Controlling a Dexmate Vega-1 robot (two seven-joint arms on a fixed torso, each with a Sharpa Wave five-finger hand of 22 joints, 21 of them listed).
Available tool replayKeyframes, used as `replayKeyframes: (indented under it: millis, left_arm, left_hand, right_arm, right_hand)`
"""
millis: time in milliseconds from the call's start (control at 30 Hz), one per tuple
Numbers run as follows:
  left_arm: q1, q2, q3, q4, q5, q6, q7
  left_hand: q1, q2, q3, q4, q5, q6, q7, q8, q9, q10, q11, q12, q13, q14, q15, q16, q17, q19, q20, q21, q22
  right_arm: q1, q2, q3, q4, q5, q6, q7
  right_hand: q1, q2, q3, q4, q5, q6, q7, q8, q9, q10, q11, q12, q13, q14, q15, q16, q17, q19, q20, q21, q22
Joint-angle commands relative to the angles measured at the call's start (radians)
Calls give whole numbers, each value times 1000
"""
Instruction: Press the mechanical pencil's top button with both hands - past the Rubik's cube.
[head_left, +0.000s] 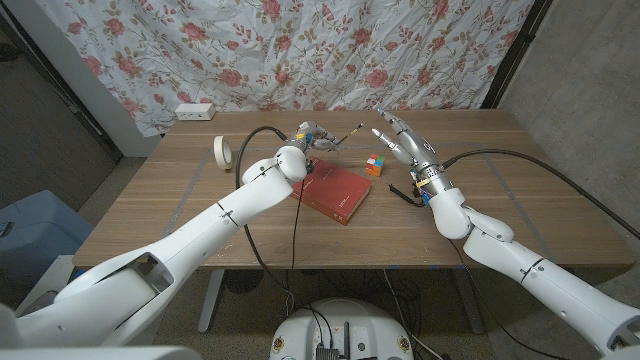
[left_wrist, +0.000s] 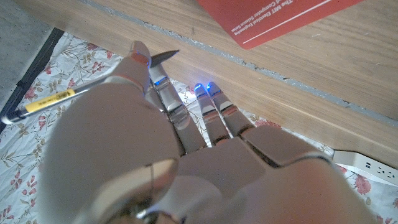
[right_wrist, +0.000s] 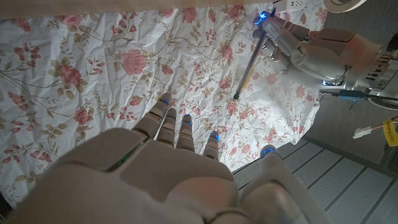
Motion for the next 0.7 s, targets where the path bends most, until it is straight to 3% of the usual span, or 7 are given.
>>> replayKeyframes:
  millis: [33,700]
  left_arm:
    - [4,-2,8,-4,-28,3,26]
    - [9,10,13,-6,-38,-10,42]
  left_hand:
    - [0,13,-3,-1,4,2,2,4,5,32,-22,3,4,2,-168,0,0,6,-53,7,5]
    - [-1,15,-8,-1,4,0,-1,4,6,30,-22,1,4,10,-166,3,1,15,-52,9,6]
  right_arm:
    - [4,-1,-13,6,-3,29,21]
    - [28,20,-28,39,12,83,54]
  right_hand:
    - [-6,9,2,7,3,-14,-2,4,2,-18,2,-4,2,-13,4,6,5,-7,0,-2,2]
    - [-6,12,6,10,8,17,2,19,0,-42,-6,-4,0,-31,10,-1,3,-25,-2,-5,2]
